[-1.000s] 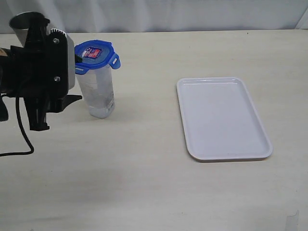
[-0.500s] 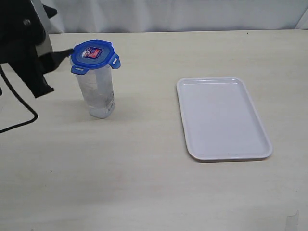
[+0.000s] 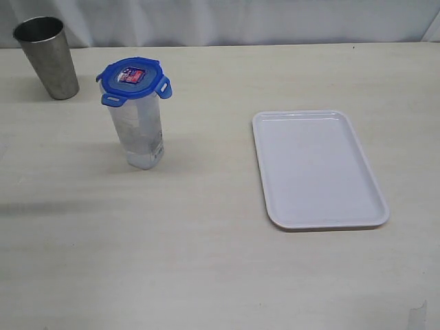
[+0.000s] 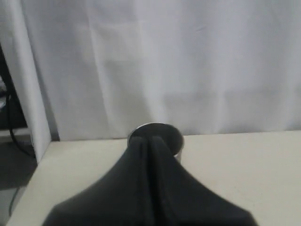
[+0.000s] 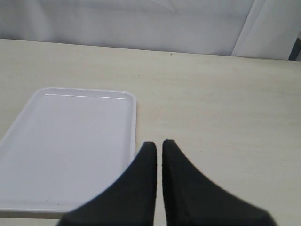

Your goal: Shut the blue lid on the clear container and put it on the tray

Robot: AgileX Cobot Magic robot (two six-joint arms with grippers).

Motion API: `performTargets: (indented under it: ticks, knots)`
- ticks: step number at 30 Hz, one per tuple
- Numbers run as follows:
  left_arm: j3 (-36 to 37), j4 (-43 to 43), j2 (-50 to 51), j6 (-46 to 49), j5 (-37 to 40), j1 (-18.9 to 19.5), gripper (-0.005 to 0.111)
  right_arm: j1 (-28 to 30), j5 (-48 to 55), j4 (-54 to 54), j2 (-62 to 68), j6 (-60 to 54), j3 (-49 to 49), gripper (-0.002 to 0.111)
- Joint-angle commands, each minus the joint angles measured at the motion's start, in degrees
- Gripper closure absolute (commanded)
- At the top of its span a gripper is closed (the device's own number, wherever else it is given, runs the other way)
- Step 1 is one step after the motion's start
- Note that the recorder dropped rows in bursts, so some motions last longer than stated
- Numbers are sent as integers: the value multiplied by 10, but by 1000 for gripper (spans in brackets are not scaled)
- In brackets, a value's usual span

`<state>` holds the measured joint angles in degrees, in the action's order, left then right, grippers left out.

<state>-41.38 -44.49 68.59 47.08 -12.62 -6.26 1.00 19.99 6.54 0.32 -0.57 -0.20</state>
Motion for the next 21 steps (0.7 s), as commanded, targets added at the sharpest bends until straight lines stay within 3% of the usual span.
performTargets:
  ticks: [1,4,5,6,7,9,11,14,17,21]
  knots:
    - [0,87,35,-167,-20,23,107,2,-2,6,-3,-3,2,104]
    - [4,240,61,-318,-58,23,107,2,-11,23,-3,-3,2,104]
    - [30,400,77,-462,-148,23,107,2,-35,55,-3,-3,2,104]
    - [44,476,86,-520,-212,26,107,2,-53,69,-3,-3,2,104]
    - [77,585,111,-599,-343,37,107,2,-91,81,-3,-3,2,104]
    - [107,633,148,-617,-439,48,107,2,-147,80,-3,-3,2,104]
    - [128,647,209,-602,-480,68,107,2,-224,33,-3,6,2,104]
    - [132,796,307,-606,-572,113,107,2,-383,-82,-3,117,2,104]
    - [131,841,377,-606,-573,134,107,2,-456,-71,-3,168,2,104]
    - [118,882,417,-604,-573,134,107,2,-536,-70,49,216,-25,104]
